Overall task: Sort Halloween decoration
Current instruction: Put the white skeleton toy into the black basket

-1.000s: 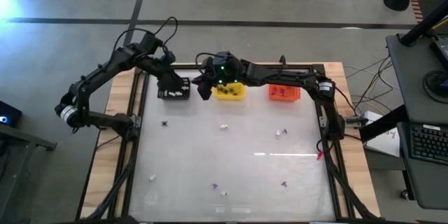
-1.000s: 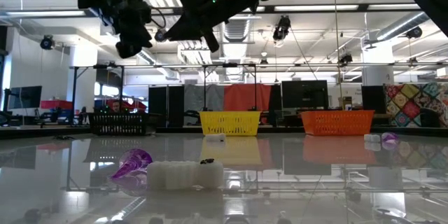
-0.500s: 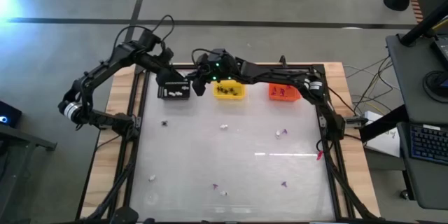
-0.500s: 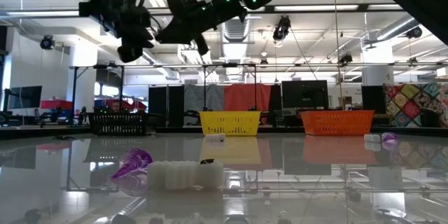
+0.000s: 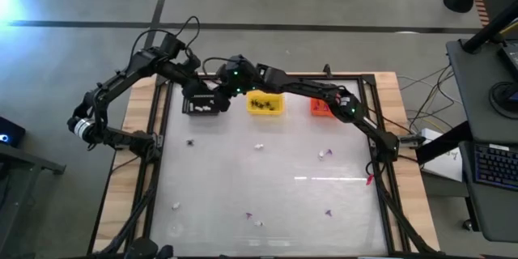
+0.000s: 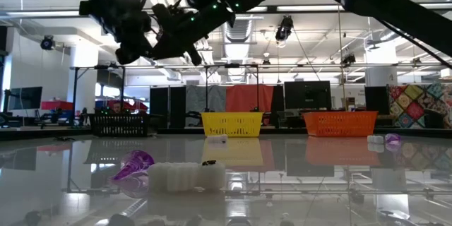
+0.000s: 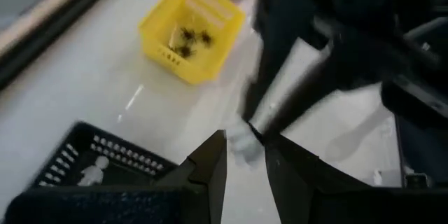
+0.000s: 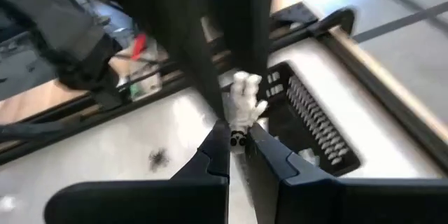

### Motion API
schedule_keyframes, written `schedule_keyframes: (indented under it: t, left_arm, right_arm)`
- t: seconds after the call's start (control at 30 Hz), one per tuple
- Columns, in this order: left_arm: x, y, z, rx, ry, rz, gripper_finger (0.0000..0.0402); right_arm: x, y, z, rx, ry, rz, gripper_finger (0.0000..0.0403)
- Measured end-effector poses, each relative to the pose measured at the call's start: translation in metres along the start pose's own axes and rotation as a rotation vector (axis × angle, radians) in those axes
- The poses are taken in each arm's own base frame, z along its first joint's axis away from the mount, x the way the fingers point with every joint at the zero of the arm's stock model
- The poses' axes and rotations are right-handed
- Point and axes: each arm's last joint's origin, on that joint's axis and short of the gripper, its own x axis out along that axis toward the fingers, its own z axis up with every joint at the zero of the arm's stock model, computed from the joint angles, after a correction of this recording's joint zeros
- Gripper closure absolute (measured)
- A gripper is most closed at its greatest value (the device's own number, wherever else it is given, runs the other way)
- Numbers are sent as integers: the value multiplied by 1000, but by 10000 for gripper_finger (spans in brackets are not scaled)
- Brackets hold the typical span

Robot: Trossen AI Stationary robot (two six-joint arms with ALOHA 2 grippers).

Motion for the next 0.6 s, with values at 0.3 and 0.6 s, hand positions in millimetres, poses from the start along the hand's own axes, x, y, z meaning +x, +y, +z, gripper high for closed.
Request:
schedule_keyframes:
  t: [0.3,0.6]
  left_arm:
    - [-2,5,3,4,-40,-9,322]
    - [1,8,0,-31,-10,-19,322]
  right_arm:
    - [-3,2,2,-14,-4,14,390]
    - [-5,-7,3,-8,3,-5,390]
